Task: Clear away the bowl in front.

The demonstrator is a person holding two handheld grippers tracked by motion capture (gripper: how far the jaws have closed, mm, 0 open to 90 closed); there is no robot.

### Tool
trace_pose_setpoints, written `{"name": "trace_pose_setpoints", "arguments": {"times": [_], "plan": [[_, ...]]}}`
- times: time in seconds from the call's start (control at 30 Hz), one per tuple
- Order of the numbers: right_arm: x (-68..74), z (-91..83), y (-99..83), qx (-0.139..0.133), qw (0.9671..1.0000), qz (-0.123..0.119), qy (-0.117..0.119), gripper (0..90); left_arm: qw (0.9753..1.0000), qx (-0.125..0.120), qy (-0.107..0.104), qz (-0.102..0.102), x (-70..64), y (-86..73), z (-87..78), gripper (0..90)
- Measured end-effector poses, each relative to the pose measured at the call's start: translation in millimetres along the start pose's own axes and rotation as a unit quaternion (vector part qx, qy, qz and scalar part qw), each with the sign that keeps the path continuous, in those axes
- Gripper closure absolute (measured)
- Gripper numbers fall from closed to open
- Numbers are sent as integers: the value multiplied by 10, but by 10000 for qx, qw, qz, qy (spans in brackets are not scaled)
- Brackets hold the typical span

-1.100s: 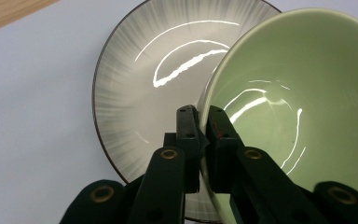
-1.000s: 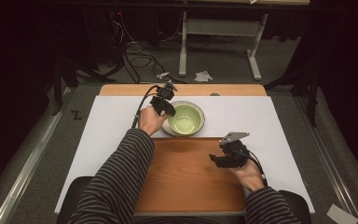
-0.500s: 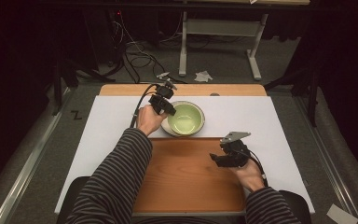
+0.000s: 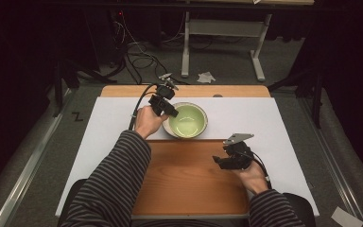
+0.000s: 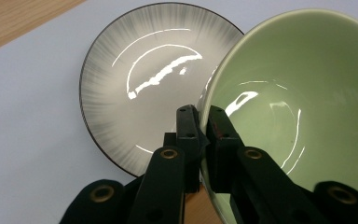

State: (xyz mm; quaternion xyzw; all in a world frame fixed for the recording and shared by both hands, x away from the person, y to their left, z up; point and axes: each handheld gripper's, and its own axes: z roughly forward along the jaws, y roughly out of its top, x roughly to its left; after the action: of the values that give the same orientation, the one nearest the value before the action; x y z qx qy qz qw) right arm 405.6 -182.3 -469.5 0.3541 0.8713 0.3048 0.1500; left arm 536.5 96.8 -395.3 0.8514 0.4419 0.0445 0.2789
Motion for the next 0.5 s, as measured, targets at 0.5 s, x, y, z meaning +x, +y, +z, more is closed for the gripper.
{"name": "trace_pose_setpoints", "arguments": {"times": [0.5], "plan": [[-4,-17,-8,-13,10000,44,8,423,9995,11,-170,256,-143,-69,-228,858]]}}
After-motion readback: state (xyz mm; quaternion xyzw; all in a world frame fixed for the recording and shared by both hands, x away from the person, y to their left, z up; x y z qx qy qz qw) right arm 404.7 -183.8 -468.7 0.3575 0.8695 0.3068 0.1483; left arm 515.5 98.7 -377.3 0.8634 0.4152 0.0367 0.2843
